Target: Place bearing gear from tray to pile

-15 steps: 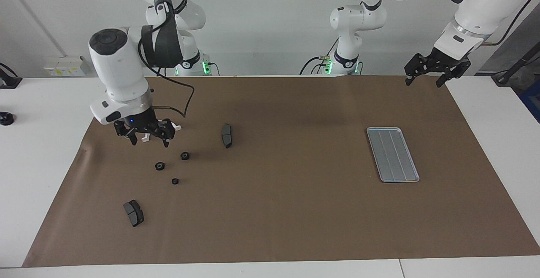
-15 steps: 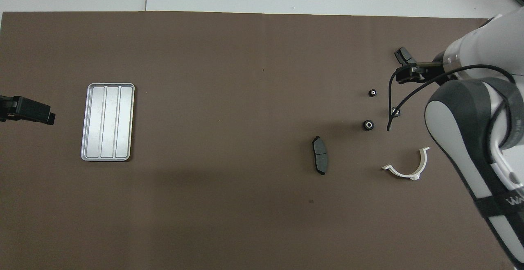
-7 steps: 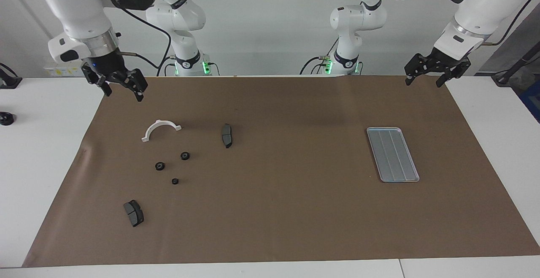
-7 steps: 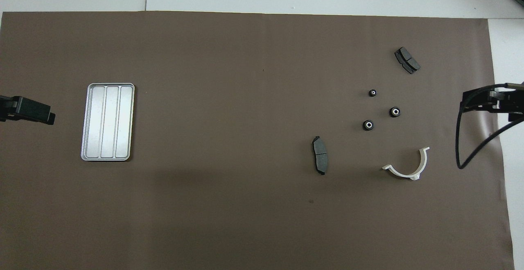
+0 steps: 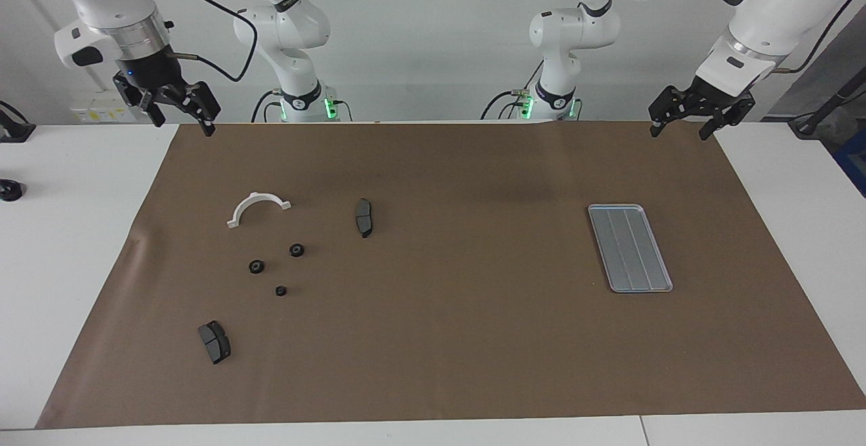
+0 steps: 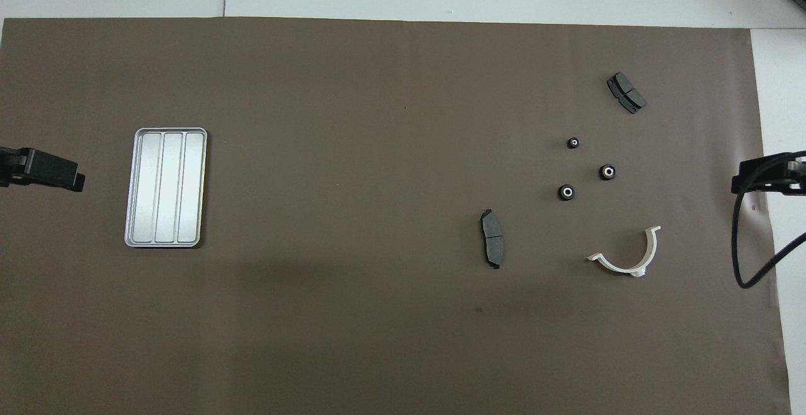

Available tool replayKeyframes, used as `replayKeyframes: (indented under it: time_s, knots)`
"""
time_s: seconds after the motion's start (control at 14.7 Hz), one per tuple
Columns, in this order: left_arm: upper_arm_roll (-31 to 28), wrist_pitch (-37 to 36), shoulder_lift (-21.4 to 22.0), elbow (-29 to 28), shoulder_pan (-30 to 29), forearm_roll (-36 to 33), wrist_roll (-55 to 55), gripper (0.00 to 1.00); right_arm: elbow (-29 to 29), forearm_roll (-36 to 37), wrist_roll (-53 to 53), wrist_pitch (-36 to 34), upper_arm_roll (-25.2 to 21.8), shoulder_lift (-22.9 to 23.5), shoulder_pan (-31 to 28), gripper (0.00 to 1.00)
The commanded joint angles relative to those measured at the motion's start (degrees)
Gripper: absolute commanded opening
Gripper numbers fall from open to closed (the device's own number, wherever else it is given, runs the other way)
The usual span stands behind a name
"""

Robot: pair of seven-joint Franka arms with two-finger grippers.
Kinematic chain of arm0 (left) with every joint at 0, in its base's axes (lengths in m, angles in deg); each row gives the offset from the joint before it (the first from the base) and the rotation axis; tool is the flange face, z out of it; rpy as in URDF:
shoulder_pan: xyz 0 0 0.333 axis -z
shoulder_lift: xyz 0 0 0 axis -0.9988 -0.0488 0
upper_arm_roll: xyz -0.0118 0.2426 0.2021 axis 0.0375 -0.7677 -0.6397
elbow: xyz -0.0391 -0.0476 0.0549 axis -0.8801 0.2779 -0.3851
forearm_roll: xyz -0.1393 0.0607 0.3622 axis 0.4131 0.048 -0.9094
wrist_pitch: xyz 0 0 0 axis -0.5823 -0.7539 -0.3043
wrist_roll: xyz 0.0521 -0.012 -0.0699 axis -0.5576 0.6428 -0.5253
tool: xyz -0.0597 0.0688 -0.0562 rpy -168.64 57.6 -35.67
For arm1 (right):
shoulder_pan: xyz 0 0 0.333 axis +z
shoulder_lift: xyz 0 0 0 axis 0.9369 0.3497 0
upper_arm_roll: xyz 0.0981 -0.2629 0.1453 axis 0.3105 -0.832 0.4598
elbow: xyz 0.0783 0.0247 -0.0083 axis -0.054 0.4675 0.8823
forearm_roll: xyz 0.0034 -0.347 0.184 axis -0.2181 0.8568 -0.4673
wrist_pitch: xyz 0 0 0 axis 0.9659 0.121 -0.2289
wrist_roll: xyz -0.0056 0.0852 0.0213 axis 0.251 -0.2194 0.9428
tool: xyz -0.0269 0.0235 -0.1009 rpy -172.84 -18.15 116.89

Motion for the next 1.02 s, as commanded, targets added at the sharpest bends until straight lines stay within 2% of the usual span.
replayKeyframes:
  time_s: [0.0, 0.34, 0.68, 0.95]
  knots:
    - [0.38, -0.12, 1.06, -1.10, -0.73, -0.17, 0.40, 1.00, -0.31, -1.01, 1.94, 0.84, -0.34, 0.43, 0.41, 1.00]
    - [0.38, -0.21, 1.06, -1.10, -0.73, -0.17, 0.40, 1.00, -0.31, -4.00, 3.79, -0.91, -0.16, 0.61, -0.03, 1.00]
    - [0.38, -0.21, 0.98, -1.10, -0.73, -0.17, 0.40, 1.00, -0.40, -3.91, 3.08, 0.76, -0.25, 0.61, -0.21, 1.00]
    - [0.38, -0.21, 1.06, -1.10, -0.73, -0.17, 0.40, 1.00, -0.31, -4.18, 3.35, -1.17, -0.16, 0.43, -0.03, 1.00]
